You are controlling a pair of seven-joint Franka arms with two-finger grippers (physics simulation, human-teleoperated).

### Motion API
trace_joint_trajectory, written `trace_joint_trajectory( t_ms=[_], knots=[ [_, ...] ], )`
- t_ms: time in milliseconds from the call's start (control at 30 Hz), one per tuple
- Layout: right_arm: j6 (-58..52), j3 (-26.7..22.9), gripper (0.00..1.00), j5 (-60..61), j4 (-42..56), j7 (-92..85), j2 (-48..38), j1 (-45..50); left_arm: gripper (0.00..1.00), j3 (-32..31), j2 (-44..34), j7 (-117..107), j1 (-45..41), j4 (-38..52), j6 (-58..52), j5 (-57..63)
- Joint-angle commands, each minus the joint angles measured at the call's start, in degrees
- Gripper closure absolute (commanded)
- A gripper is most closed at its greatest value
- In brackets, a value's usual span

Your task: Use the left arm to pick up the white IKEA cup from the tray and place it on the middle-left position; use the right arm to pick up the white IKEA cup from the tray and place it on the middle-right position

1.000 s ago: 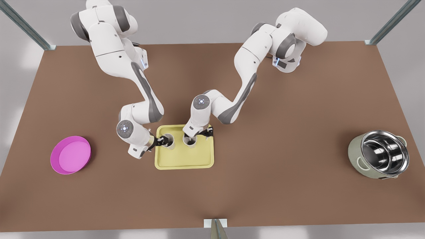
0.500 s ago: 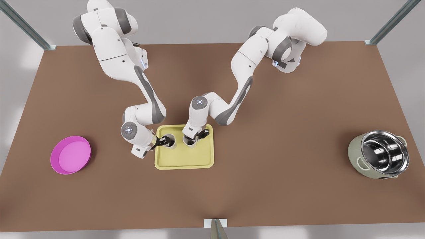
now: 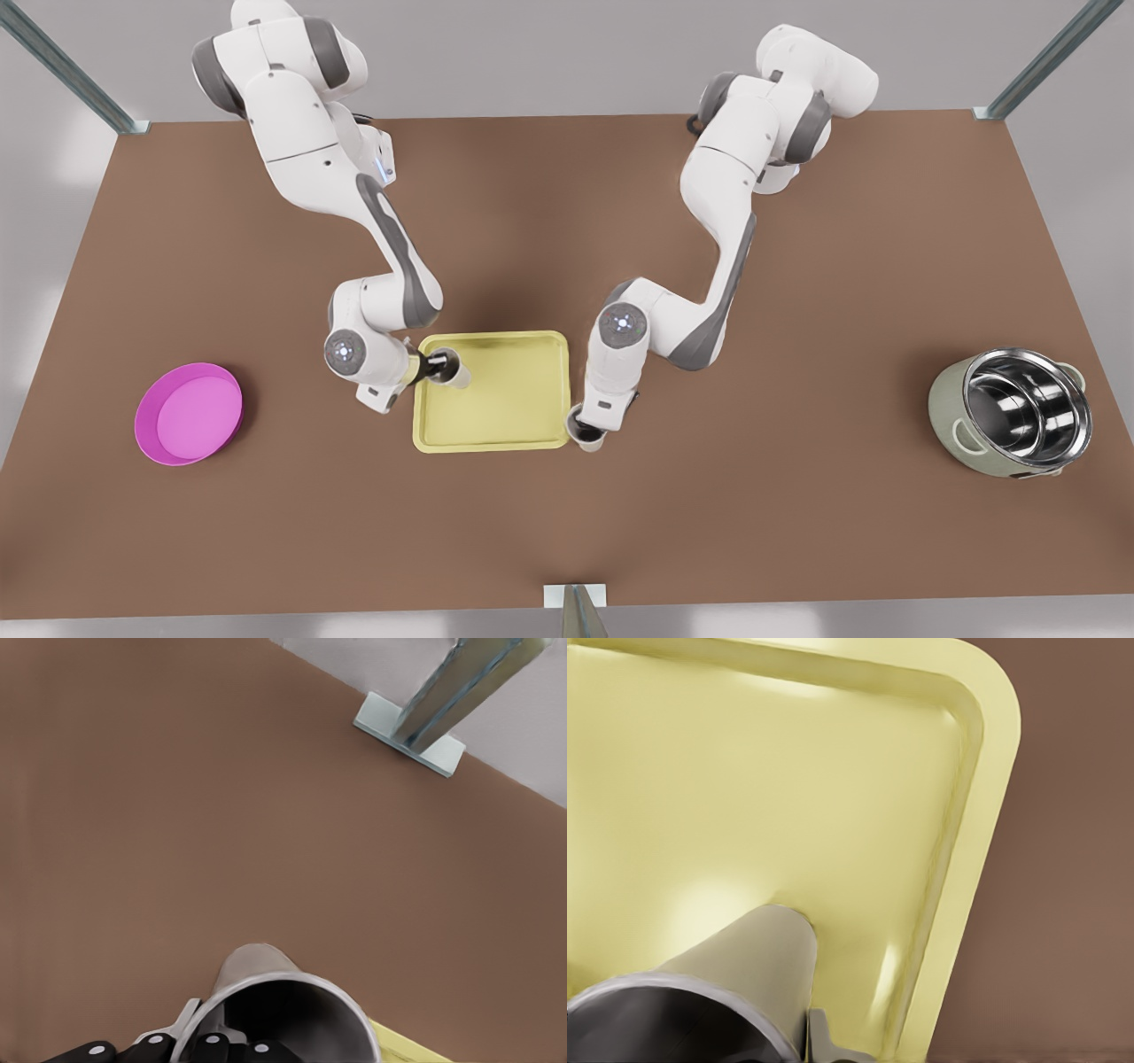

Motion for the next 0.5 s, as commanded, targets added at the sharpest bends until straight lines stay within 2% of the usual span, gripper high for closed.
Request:
trace_joint_trajectory(
  t_ms=[0,67,167,233,367,467],
  knots=[
    [-8.5,0.0,1.00,1.8,0.0,1.0,-0.6,0.0,0.95,0.0,-0.5,21.1,5.4,0.0,-9.2,-1.5],
    [-14.4,0.0,1.00,4.3,0.6,1.6,-2.8,-0.2,0.95,-0.1,-0.5,36.7,13.0,-0.1,-9.7,-2.2],
    [-20.9,-1.2,1.00,4.9,4.5,1.6,-5.6,-1.8,0.95,-0.3,0.0,52.3,20.0,-0.1,-9.0,-3.2],
    [-24.1,-0.6,1.00,3.6,11.8,0.8,-5.9,-5.4,0.95,-0.5,2.1,52.8,20.3,-0.1,-4.6,-5.9],
    [-23.7,-1.0,1.00,-8.3,20.9,-10.5,-3.3,-10.0,0.95,-0.7,3.6,52.7,20.4,-0.1,-2.1,-6.3],
    [-20.3,-1.0,1.00,-15.1,22.9,-14.6,-1.1,-11.6,0.95,-0.9,4.4,52.6,20.5,-0.2,0.4,-7.5]
  ],
)
